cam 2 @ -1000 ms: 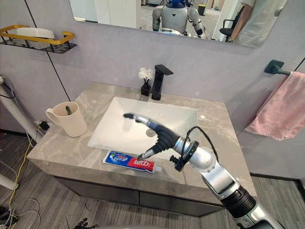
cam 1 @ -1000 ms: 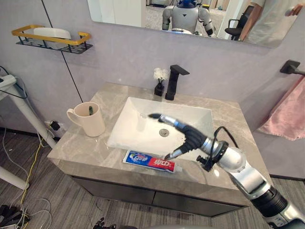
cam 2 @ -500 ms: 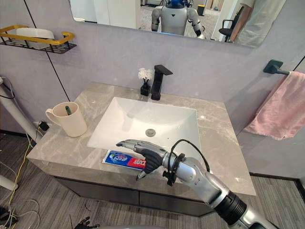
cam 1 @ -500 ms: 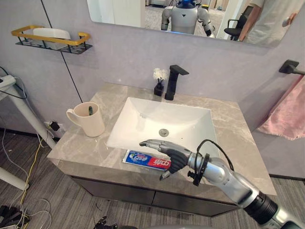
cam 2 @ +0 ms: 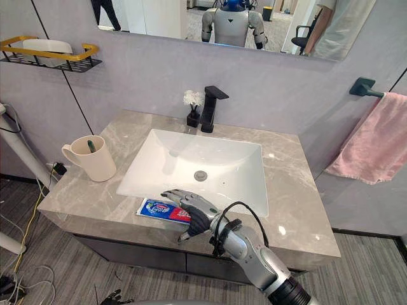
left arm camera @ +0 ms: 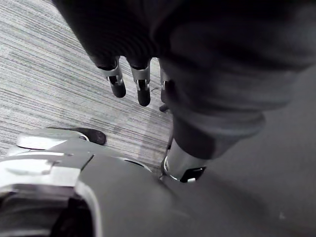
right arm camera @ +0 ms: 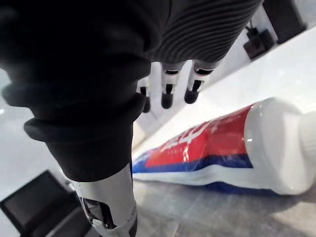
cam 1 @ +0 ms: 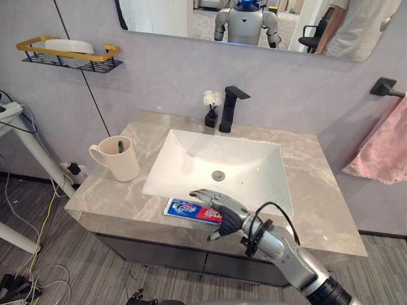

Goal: Organize washtable

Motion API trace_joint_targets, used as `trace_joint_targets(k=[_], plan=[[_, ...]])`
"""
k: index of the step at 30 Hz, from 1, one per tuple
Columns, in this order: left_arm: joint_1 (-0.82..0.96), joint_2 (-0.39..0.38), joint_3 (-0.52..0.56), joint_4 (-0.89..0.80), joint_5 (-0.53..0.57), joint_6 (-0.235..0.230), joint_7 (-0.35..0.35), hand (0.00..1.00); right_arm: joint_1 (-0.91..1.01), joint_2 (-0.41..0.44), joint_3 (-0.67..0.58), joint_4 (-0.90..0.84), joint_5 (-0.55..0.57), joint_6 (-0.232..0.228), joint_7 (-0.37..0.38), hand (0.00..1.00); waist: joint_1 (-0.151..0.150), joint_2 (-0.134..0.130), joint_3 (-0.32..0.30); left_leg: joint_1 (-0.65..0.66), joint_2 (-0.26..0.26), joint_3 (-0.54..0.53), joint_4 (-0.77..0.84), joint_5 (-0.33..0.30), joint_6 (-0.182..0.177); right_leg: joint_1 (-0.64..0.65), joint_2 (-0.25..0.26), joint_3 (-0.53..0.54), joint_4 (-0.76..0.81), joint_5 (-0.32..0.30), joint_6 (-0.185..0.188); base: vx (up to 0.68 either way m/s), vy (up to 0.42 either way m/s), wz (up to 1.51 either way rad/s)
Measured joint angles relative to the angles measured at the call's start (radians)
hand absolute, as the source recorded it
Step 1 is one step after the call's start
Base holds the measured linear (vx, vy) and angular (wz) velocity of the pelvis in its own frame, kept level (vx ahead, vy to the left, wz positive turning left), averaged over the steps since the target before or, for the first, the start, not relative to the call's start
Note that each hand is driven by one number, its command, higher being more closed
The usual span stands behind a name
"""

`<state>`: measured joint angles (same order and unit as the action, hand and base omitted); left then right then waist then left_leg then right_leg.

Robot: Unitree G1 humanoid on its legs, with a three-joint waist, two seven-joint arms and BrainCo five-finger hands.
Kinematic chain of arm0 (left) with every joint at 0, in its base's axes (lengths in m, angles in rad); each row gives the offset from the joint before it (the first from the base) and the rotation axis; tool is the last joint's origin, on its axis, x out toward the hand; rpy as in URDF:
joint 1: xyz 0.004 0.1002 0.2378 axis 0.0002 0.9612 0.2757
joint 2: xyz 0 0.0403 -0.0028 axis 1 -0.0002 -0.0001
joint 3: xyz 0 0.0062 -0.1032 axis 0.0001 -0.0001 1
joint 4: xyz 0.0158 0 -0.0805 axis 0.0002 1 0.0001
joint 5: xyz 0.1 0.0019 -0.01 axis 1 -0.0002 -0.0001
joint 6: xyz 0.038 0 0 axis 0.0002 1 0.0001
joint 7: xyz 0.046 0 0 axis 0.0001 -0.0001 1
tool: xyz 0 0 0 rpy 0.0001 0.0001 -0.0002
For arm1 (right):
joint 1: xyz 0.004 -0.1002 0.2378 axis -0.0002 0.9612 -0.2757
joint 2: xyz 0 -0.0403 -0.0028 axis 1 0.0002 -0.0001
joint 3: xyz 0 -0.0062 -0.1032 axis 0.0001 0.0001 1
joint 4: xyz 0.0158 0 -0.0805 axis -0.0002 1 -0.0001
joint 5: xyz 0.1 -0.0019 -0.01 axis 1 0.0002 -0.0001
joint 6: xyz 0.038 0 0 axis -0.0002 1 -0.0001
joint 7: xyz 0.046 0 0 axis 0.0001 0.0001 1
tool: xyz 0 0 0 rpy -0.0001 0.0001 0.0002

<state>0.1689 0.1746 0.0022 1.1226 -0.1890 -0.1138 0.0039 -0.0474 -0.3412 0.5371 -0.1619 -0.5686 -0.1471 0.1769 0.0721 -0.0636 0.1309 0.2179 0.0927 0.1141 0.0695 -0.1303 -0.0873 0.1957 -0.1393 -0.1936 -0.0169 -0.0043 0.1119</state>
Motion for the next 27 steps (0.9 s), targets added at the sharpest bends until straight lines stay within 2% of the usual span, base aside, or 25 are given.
trace_joint_targets(k=[14, 27], plan=[[0.0, 0.002, 0.002, -0.014, 0.0, 0.001, 0.0, 0.0, 0.006, 0.074, -0.117, 0.028, -0.006, 0.042, -0.04, 0.0, -0.001, -0.01, 0.03, 0.0, -0.001, -0.003, 0.0, 0.0, 0.0, 0.003, 0.0, -0.003, -0.003, 0.0, 0.001, 0.0, 0.0, 0.0], [0.006, 0.002, 0.009, -0.014, 0.001, 0.002, -0.002, 0.0, 0.014, 0.099, -0.119, 0.081, -0.042, 0.044, 0.004, 0.0, 0.0, -0.008, 0.039, 0.003, -0.001, -0.003, -0.002, 0.0, 0.0, 0.009, 0.0, -0.007, -0.004, 0.0, 0.001, 0.0, 0.0, 0.0]])
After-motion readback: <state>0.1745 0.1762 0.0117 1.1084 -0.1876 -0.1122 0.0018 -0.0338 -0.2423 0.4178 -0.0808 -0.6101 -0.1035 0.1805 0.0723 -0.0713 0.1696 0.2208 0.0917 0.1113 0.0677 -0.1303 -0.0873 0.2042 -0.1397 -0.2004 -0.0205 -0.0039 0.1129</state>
